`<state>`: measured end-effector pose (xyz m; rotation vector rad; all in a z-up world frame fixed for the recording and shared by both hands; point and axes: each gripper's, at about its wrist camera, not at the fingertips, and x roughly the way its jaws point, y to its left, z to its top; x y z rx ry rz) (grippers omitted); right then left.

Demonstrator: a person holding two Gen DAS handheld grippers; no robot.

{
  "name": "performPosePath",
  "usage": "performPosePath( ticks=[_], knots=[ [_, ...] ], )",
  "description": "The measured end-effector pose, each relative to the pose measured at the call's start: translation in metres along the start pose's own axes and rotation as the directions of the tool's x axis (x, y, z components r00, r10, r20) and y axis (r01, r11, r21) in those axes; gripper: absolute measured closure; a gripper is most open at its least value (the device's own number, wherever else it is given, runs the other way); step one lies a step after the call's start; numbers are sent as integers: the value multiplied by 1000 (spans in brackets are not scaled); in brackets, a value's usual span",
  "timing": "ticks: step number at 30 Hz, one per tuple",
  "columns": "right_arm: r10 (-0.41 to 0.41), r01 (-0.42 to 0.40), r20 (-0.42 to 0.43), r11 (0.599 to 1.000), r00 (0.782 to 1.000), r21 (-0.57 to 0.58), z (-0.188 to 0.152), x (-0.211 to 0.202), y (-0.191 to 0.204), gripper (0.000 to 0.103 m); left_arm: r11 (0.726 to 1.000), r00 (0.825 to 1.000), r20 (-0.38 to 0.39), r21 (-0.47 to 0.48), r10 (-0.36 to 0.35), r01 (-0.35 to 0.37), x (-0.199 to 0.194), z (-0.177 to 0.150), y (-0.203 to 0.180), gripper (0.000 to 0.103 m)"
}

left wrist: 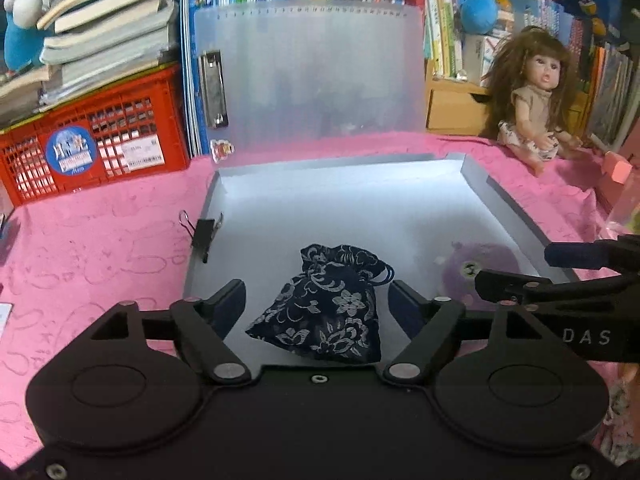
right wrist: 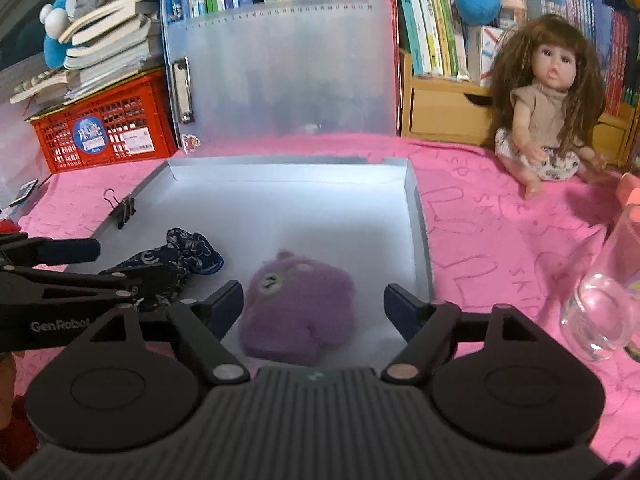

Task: Organize objects
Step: 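Carry the pouch and purple ball into the white box and open both grippers, then move the left gripper to the red knitted toy while the right moves to the green checked cloth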

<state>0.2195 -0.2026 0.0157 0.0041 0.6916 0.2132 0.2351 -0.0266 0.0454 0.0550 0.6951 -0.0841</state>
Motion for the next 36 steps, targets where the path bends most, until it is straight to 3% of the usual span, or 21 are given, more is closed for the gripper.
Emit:
performPosePath(
  ticks=[21, 27, 36],
  knots=[
    [41, -47, 144, 998, 989, 35, -30, -77, -5, 7, 999, 993, 105, 7, -51, 50, -82, -37, 4, 17],
    [-2, -8, 186, 999, 983, 48, -51, -99, -7, 5, 998, 991, 118, 5, -61, 61, -102, -55, 9, 16],
    [-71, 60, 219, 996, 973, 59, -83, -125, -16, 2, 1000, 990, 140, 20, -19, 16, -129, -90, 15, 15]
  ],
)
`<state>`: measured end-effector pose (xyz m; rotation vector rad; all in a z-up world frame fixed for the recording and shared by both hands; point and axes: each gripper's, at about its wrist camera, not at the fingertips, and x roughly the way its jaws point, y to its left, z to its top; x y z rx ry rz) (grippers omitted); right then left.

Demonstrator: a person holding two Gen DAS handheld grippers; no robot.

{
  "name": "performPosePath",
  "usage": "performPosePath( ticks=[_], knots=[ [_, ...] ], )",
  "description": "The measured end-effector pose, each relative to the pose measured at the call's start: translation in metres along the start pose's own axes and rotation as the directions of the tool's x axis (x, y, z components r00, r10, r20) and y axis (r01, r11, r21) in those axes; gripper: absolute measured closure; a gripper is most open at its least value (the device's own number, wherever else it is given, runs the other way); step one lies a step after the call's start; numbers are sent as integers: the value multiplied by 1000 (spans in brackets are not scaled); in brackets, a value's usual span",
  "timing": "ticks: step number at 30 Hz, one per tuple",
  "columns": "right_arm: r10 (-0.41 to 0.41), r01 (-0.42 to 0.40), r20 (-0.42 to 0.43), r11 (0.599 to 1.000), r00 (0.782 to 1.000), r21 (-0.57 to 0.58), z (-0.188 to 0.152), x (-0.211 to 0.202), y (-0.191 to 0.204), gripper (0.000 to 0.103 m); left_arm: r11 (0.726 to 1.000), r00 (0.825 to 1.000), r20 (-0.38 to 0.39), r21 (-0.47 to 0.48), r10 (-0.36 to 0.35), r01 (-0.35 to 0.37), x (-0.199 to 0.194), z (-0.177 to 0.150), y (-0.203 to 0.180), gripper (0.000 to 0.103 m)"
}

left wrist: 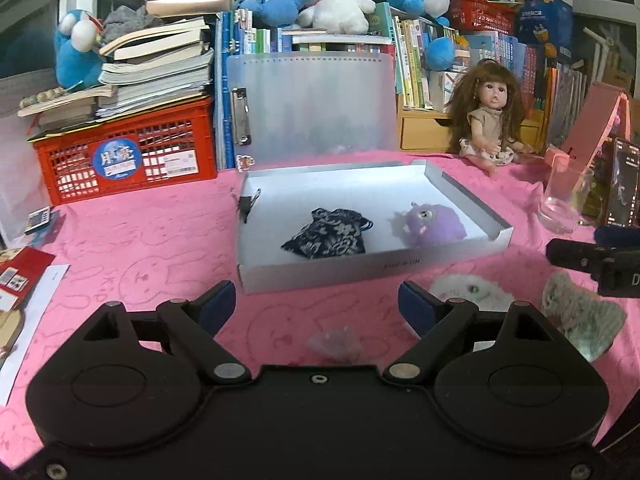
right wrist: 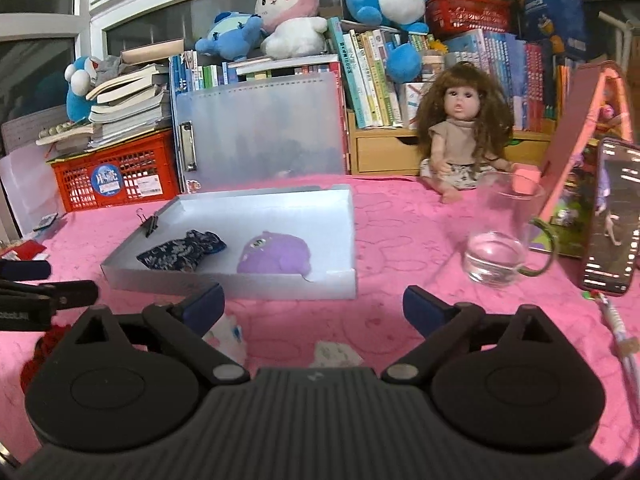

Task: Organize objects
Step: 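Move the left gripper to the red knitted toy while the right moves to the green checked cloth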

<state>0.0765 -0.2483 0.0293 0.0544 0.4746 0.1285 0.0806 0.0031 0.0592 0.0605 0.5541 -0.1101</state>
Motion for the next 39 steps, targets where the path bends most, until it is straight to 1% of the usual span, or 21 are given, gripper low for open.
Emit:
performPosePath(
  ticks=[8, 13, 16, 18, 25, 26, 27, 28, 29, 30, 32, 33, 35, 37, 39],
  knots=[
    [-35, 34, -10, 999, 999, -42, -23, -13, -2, 1, 1000, 1000, -10, 16, 22, -22, -15, -27, 1, 14],
    [-32, 32, -28, 999, 999, -26, -36, -17, -5, 1, 1000, 1000, 6, 2, 28, -28, -22, -41, 3, 14],
    [-29, 28, -35, 999, 999, -15, -42, -19, -7, 1, 999, 999, 22, 7, 49, -49, -27, -48, 2, 13],
    [-28, 28, -37, 1000, 999, -14, -46, -21, -9, 1, 998, 998, 30, 7, 63, -63, -28, -52, 3, 11],
    [-46, 45, -63, 999, 997, -9, -56, -21, -14, 1, 998, 998, 10, -6, 58, -58, -28, -62, 6, 11],
    [-48, 47, -66, 999, 997, -8, -57, -21, -15, 1, 998, 998, 10, -11, 57, -57, -29, -62, 7, 12],
    [-50, 50, -67, 999, 996, -6, -58, -21, -15, 1, 998, 999, 11, -21, 52, -52, -29, -63, 8, 19],
    [-51, 51, -67, 999, 996, -3, -58, -21, -16, 1, 998, 999, 12, -35, 47, -47, -31, -63, 9, 30],
    [-53, 53, -66, 999, 996, -1, -58, -21, -16, 1, 998, 999, 14, -51, 40, -39, -32, -63, 10, 36],
    [-57, 57, -62, 998, 996, 2, -58, -22, -16, 2, 997, 999, 14, -64, 31, -30, -33, -62, 11, 43],
    [-55, 56, -47, 998, 997, 12, -57, -25, -16, 5, 996, 1000, 17, -83, 11, -10, -37, -62, 13, 48],
    [-51, 51, -41, 999, 998, 18, -57, -26, -17, 6, 996, 1000, 20, -86, 5, -3, -38, -62, 13, 53],
    [-47, 48, -34, 999, 998, 25, -55, -27, -17, 11, 997, 1000, 19, -75, 1, 1, -39, -63, 12, 57],
    [-55, 56, -31, 998, 998, 24, -55, -27, -16, 16, 998, 1000, 15, -67, 3, -2, -38, -65, 10, 59],
    [-61, 62, -36, 998, 997, 29, -55, -26, -16, 24, 998, 1000, 12, -68, 6, -5, -38, -67, 9, 61]
  ],
)
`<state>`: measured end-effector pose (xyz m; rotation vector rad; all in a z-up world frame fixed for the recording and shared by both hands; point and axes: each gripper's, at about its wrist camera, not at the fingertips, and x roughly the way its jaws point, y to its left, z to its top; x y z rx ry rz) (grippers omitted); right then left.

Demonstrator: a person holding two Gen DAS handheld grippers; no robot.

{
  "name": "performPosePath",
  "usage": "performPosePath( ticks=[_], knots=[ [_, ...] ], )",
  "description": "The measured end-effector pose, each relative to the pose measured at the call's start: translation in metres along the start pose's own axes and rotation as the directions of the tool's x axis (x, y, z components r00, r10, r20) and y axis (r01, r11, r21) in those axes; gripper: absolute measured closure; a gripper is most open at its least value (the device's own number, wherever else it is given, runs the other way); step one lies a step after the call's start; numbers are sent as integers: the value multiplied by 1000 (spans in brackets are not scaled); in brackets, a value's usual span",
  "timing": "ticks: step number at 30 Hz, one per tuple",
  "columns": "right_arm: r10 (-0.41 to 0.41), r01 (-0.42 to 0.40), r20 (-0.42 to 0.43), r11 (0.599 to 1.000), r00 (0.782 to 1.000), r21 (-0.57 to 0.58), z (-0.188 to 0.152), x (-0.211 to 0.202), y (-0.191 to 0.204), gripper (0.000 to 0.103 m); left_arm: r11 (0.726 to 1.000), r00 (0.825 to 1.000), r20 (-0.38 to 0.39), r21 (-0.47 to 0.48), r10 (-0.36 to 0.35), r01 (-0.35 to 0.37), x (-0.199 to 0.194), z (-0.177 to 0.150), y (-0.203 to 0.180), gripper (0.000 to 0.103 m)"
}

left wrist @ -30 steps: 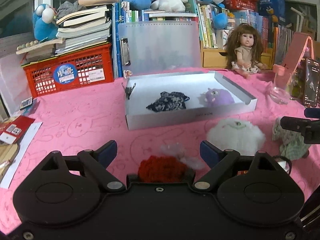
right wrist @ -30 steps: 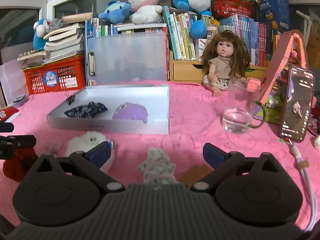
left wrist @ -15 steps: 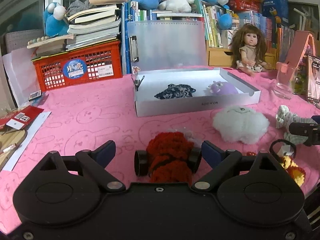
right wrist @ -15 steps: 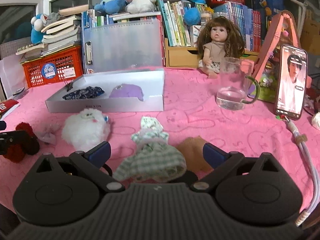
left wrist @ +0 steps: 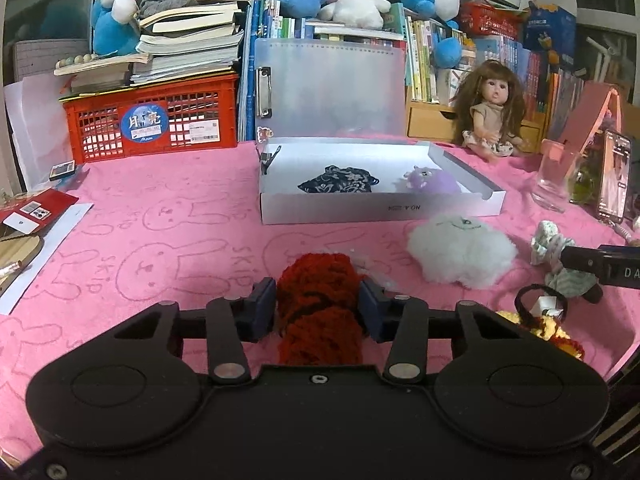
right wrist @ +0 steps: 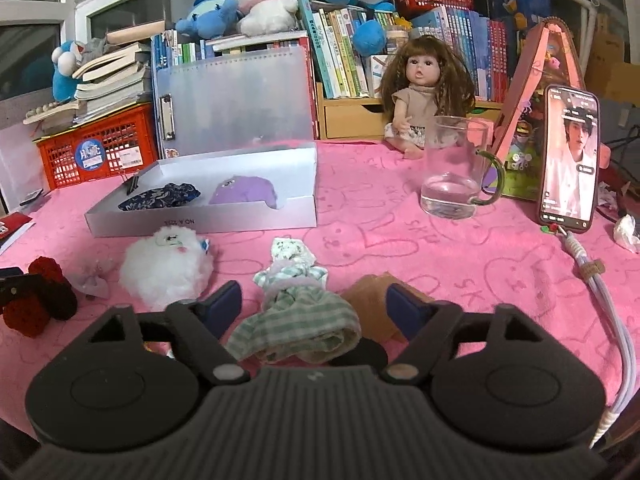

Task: Organize objects
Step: 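Move the left gripper to the red knitted toy while the right moves to the green checked cloth, then close the left gripper on the red knitted toy while the right grips the green checked cloth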

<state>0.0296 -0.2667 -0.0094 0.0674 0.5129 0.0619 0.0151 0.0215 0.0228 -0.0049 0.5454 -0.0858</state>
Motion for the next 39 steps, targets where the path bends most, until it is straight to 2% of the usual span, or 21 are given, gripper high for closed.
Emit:
performPosePath(
  ticks=[5, 8, 17, 20, 23, 27, 28, 30, 35, 39],
  knots=[
    [9, -9, -9, 1000, 1000, 11, -1, 1, 0, 41, 1000, 1000, -9, -11, -7, 7, 3, -1, 1, 69],
    [19, -19, -9, 1000, 1000, -1, -2, 2, 2, 45, 1000, 1000, -7, -1, -3, 3, 4, -2, 0, 69],
    [43, -44, -38, 999, 998, -30, -4, 8, 12, 53, 1000, 1000, -14, 17, 8, -7, 9, -6, -3, 68],
    [41, -43, -32, 998, 999, -44, -3, 8, 15, 54, 1000, 1000, -23, -6, 0, 0, 11, -6, 0, 66],
    [42, -43, -31, 998, 999, -49, -3, 8, 17, 55, 1000, 999, -41, -26, 1, -2, 15, -7, 2, 60],
    [39, -40, -29, 998, 999, -44, -3, 8, 17, 56, 994, 995, -90, -99, -48, 39, 24, -9, 8, 61],
    [37, -38, -26, 998, 999, -42, -3, 8, 16, 57, 994, 996, -84, -104, -43, 35, 24, -9, 7, 66],
    [32, -32, -16, 999, 999, -32, -2, 6, 16, 62, 995, 997, -69, -102, -29, 22, 21, -8, 5, 67],
    [9, -9, 24, 1000, 1000, -4, 3, 2, 14, 66, 994, 1000, -13, -102, -28, 26, 11, 3, 5, 68],
    [20, -20, 46, 1000, 999, 8, 11, 1, 13, 66, 993, 999, 6, -112, -33, 33, 8, 17, 8, 68]
  ],
)
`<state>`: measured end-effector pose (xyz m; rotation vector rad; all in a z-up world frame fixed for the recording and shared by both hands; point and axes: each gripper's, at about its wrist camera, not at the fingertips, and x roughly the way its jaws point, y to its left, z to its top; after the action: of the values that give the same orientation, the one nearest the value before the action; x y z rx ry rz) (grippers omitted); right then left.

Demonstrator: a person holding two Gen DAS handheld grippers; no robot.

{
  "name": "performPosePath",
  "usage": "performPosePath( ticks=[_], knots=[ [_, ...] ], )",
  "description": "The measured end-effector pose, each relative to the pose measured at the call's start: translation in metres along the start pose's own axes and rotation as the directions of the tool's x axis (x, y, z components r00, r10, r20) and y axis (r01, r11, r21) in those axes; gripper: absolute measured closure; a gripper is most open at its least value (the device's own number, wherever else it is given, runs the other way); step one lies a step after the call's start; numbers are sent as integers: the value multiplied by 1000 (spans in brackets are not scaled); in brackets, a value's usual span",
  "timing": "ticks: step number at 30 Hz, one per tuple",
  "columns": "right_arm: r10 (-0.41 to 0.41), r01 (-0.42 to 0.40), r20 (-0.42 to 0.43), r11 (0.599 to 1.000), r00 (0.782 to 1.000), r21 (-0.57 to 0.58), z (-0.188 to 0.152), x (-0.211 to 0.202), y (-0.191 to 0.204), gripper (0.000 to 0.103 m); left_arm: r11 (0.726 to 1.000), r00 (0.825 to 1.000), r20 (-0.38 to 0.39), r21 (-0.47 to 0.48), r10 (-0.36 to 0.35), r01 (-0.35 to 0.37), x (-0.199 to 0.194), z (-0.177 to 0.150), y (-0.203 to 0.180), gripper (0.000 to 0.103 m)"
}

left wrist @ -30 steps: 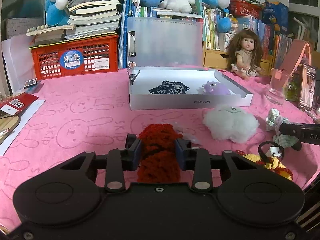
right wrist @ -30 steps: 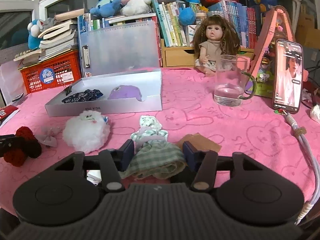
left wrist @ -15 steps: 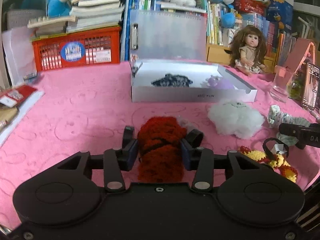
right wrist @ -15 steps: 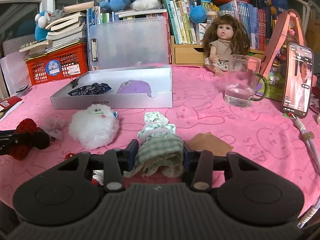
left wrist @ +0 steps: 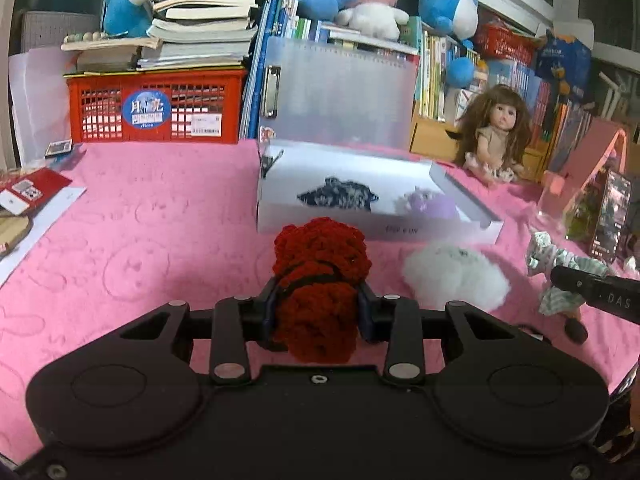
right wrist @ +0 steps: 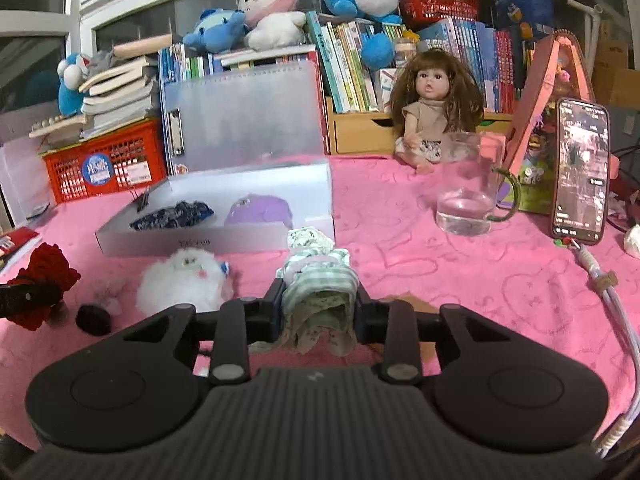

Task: Organize objects
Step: 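Close the left gripper on the red knitted toy while the right grips the green checked cloth, then carry the red toy and green cloth into the white box and open both grippers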

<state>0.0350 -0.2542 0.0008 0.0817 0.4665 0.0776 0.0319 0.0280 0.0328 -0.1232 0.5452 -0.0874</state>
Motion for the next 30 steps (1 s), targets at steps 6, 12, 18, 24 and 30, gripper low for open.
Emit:
performPosePath(
  ticks=[6, 12, 18, 24, 30],
  knots=[
    [16, -16, 23, 1000, 1000, 17, 19, 4, 0, 66, 1000, 1000, 5, -20, 0, 1, 7, 23, 3, 68],
    [33, -35, 29, 997, 999, 67, 42, 16, -7, 66, 999, 999, 35, -34, -7, 8, 20, 50, 2, 68],
    [49, -51, 27, 996, 998, 76, 65, 37, -10, 66, 999, 999, 40, -42, -25, 27, 43, 79, 0, 68],
    [108, -106, -10, 989, 994, 101, 88, 69, -15, 66, 996, 997, 20, -44, -70, 71, 78, 105, 2, 68],
    [172, -164, -42, 974, 984, 160, 108, 106, -22, 66, 999, 999, -19, -41, -33, 32, 127, 117, 3, 68]
  ],
)
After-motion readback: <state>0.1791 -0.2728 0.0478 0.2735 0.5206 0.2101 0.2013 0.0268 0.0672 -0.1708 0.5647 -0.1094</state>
